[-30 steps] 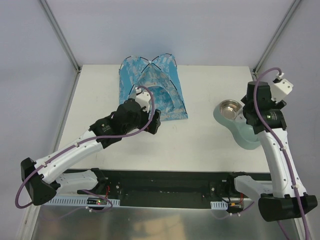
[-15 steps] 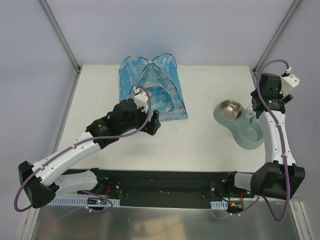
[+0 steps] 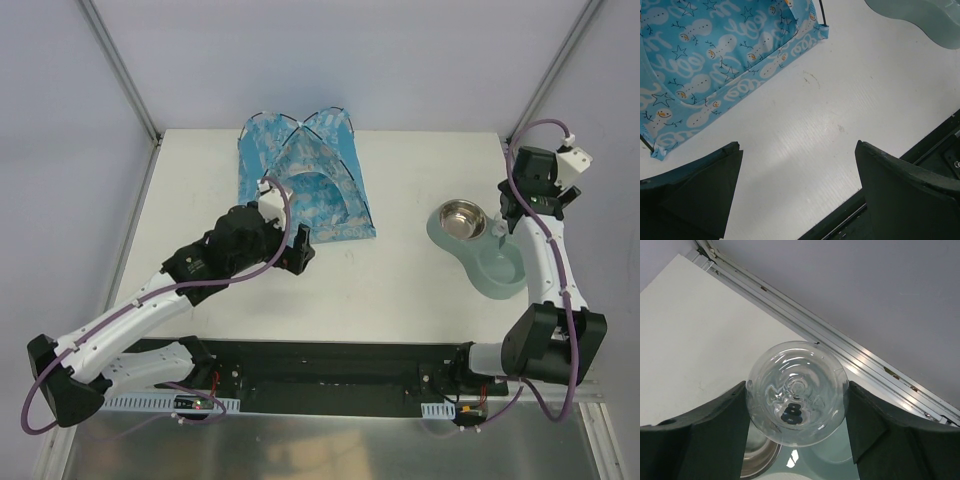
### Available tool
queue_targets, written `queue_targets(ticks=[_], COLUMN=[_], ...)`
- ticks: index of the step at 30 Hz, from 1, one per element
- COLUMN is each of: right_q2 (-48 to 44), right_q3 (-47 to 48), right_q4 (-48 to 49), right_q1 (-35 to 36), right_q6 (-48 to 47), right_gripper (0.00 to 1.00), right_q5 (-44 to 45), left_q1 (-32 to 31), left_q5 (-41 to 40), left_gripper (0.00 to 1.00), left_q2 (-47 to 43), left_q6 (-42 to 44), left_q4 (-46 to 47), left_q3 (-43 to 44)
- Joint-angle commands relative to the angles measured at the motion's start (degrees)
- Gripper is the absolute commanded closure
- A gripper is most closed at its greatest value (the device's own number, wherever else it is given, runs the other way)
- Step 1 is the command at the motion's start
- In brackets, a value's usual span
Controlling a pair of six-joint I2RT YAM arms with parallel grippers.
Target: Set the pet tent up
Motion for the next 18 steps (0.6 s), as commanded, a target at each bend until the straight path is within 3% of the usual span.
queue_targets(ticks=[1, 18], right_q2=[0.28, 3.36], right_q3=[0.04, -4.70], right_q4=[3.91, 9.98], right_q1=[-0.65, -1.35], right_q6=[-0.84, -1.80], right_gripper=[0.58, 0.58], right_q5=[3.19, 1.88], left_q1=[0.62, 1.06], left_q5=[1.09, 0.56], left_gripper=[0.01, 0.01], left_q2=[-1.65, -3.85], left_q6=[-0.50, -0.94], left_q4=[1.63, 1.19], left_q3=[-0.82, -2.31])
